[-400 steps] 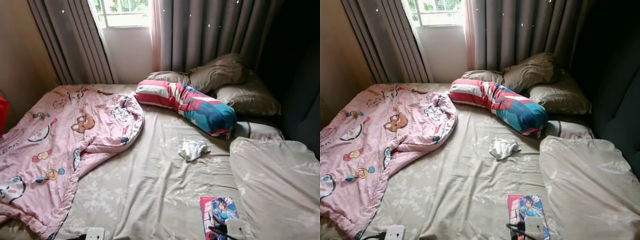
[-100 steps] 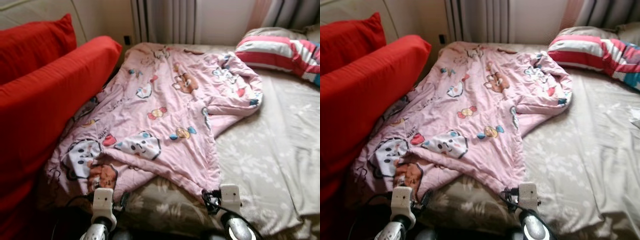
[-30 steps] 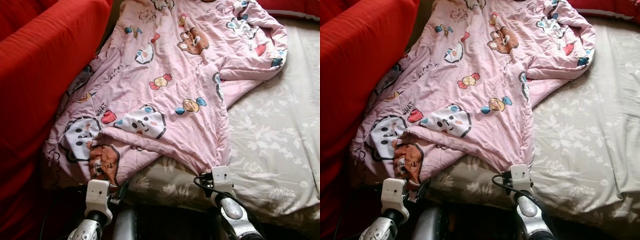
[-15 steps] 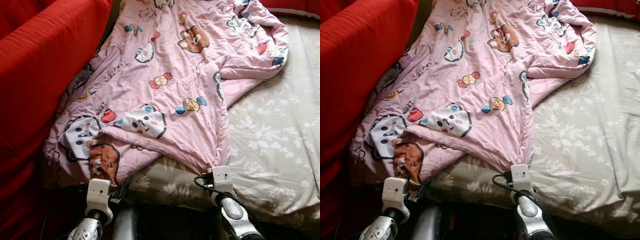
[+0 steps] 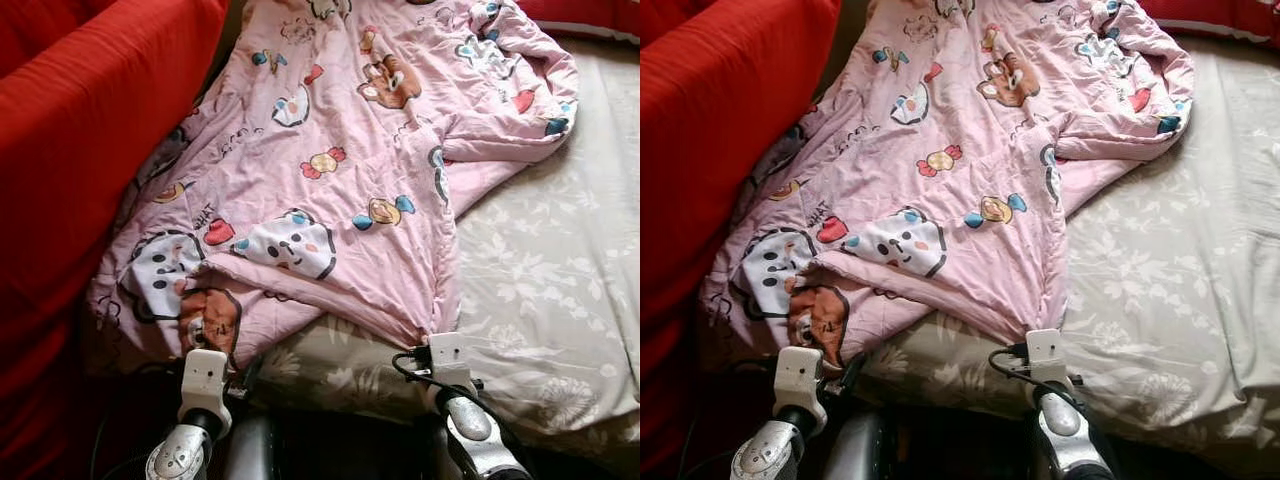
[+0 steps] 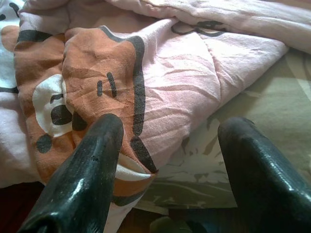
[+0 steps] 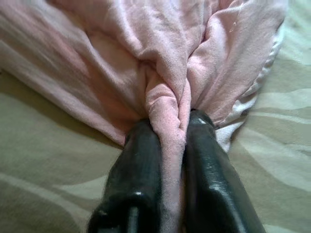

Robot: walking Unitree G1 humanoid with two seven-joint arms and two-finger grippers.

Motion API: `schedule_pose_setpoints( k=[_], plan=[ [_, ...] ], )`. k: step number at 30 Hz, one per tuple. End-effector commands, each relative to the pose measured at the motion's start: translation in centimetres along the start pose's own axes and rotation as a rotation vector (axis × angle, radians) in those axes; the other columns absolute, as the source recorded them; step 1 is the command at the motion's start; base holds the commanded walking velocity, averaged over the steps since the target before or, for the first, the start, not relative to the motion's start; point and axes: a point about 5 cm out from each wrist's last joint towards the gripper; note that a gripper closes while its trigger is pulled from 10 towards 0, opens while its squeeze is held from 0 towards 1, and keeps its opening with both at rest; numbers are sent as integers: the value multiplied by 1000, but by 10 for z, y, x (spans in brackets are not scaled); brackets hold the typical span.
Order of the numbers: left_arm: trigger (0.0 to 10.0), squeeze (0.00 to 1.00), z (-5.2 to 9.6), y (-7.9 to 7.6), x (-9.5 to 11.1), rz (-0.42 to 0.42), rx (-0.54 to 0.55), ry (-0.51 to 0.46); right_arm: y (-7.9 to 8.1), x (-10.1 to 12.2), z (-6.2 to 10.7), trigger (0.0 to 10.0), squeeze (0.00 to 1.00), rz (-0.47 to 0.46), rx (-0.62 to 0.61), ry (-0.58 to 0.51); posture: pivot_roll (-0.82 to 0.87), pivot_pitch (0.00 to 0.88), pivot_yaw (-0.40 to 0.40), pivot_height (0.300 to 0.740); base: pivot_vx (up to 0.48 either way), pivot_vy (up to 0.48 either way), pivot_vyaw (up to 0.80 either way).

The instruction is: Clean up the room

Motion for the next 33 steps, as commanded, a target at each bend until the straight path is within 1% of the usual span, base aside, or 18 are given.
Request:
schedule_pose_setpoints(
  k=[1, 3, 5, 6, 9, 15, 16, 17, 18, 21, 22, 24, 27, 30, 33],
  plan=[
    [10000, 0, 6, 3, -13, -10, 16, 45, -5, -12, 6, 0, 0, -29, -29, 27, 106, 216, 72, 590, 0, 0, 0],
    [10000, 0, 4, 3, -15, -8, 20, 46, -9, -7, 5, 0, 0, -48, -45, -6, 96, 186, 62, 590, 0, 0, 0],
    [10000, 0, 3, 2, -16, -7, 21, 48, -11, -5, 5, 0, 0, -63, -48, -26, 93, 177, 61, 590, 0, 0, 0],
    [10000, 0, 2, 1, -18, -1, 24, 50, -12, -3, 6, 0, 0, -69, -40, -53, 87, 168, 55, 590, 0, 0, 0],
    [10000, 0, -3, -4, -20, 8, 19, 50, -11, -1, 9, 0, 0, -66, -12, -100, 81, 149, 45, 590, 0, 0, 0],
    [10000, 0, -6, -6, -21, 19, 21, 47, -11, -1, 17, 0, 0, -85, 8, -167, 58, 133, 37, 590, 0, 0, 0],
    [10000, 0, -6, -7, -22, 20, 20, 46, -11, -1, 19, 8863, 0, -87, 9, -185, 53, 142, 38, 590, 0, 0, 0],
    [10000, 0, -6, -7, -22, 20, 20, 46, -11, -1, 19, 8863, 0, -87, 9, -185, 53, 142, 38, 590, 0, 0, 0],
    [10000, 0, -6, -9, -25, 21, 18, 48, -13, -1, 21, 10000, 0, -107, 4, -197, 50, 145, 40, 590, 0, 0, 0],
    [10000, 0, -4, -10, -27, 24, 15, 51, -14, -2, 23, 10000, 0, -117, 0, -205, 50, 148, 42, 590, 0, 0, 0],
    [10000, 0, -2, -11, -29, 25, 12, 55, -14, -1, 24, 10000, 0, -133, 4, -221, 54, 151, 42, 595, 0, 0, 0],
    [10000, 0, -1, -11, -30, 25, 12, 56, -14, 0, 24, 10000, 0, -136, 6, -226, 54, 151, 42, 599, 0, 0, 0],
    [10000, 0, -1, -7, -31, 23, 19, 58, -9, 7, 19, 10000, 0, -140, 13, -226, 55, 156, 41, 624, 0, 0, 0],
    [10000, 0, -1, -7, -32, 21, 22, 58, -9, 10, 18, 10000, 0, -143, 17, -232, 57, 157, 41, 639, 0, 0, 0],
    [10000, 0, -2, -7, -32, 22, 24, 58, -9, 12, 18, 10000, 0, -145, 18, -237, 55, 160, 41, 664, 0, 0, 0]
  ],
)
Point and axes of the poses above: a point about 5 cm out from each wrist's last joint towards the gripper, its own z axis pointing back from the gripper into the wrist, its own x axis along the axis of the wrist's last joint, y = z × x, and after that the axes turned 3 degrees about -z, right-handed
